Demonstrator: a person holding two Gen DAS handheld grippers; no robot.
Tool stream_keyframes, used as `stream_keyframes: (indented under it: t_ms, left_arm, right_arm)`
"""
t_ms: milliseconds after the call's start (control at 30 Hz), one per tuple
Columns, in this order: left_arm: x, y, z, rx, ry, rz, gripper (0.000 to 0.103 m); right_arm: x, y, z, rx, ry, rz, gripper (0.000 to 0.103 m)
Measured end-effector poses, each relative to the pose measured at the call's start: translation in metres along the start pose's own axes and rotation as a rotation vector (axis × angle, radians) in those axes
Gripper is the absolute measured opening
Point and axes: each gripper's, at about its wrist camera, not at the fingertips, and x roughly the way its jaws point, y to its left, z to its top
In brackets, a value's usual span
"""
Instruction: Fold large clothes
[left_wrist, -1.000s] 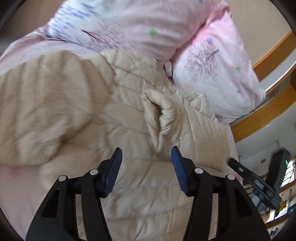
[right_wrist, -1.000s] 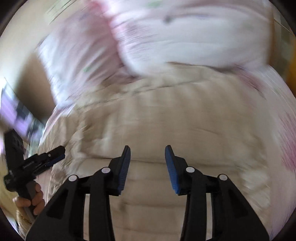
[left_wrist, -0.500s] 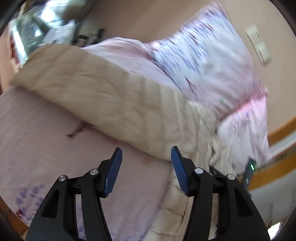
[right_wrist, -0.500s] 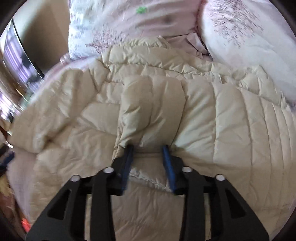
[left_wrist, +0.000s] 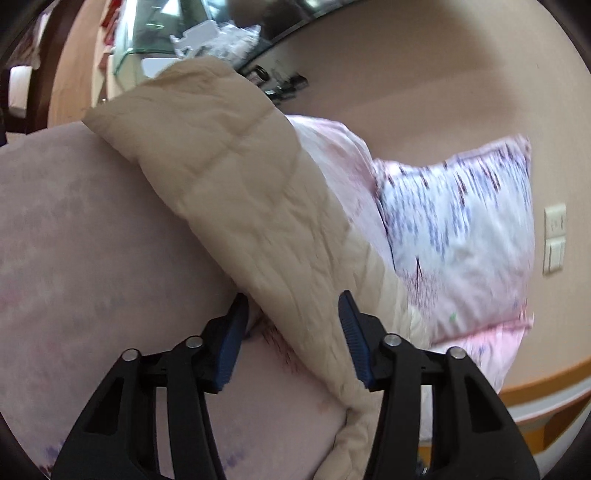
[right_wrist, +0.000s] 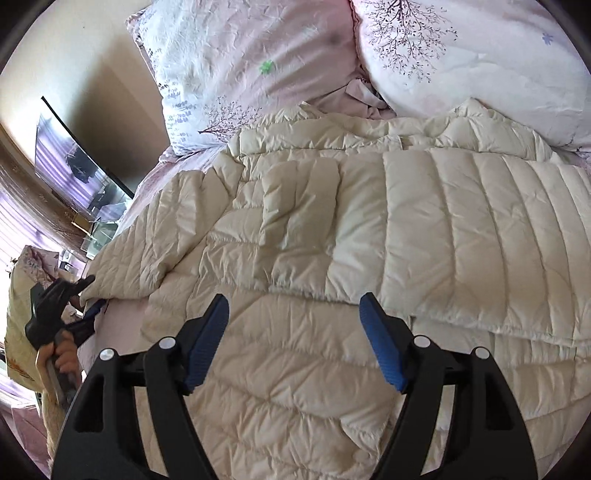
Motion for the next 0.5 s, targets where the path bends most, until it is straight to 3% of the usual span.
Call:
stream_keyframes:
  t_ms: [67, 200, 367, 500]
  left_arm:
    - [0.001, 0.004, 0.006, -0.019, -0.013, 0.004, 0.037]
    - [-0.001, 0.005, 0.015, -0.018, -0.04, 0.003, 0.009]
    - [-0.017, -0.024, 0.016, 0.06, -0.076, -0.023, 0.004]
    - [-0.033, -0.079, 0.003, 0.184, -0.098, -0.088, 0.004]
  right_arm:
    - [-0.005, -0.002, -0.004, -0.005, -0.002, -0.003, 0.074]
    - [-0.009, -0.013, -0.01, 0.001, -0.003, -0.004, 0.074]
    - [-0.019, -0.034, -0.017, 0.032, -0.016, -0.007, 0.074]
    - [-0.032, -0.052, -0.02, 0.058, -0.042, -0.007, 0.074]
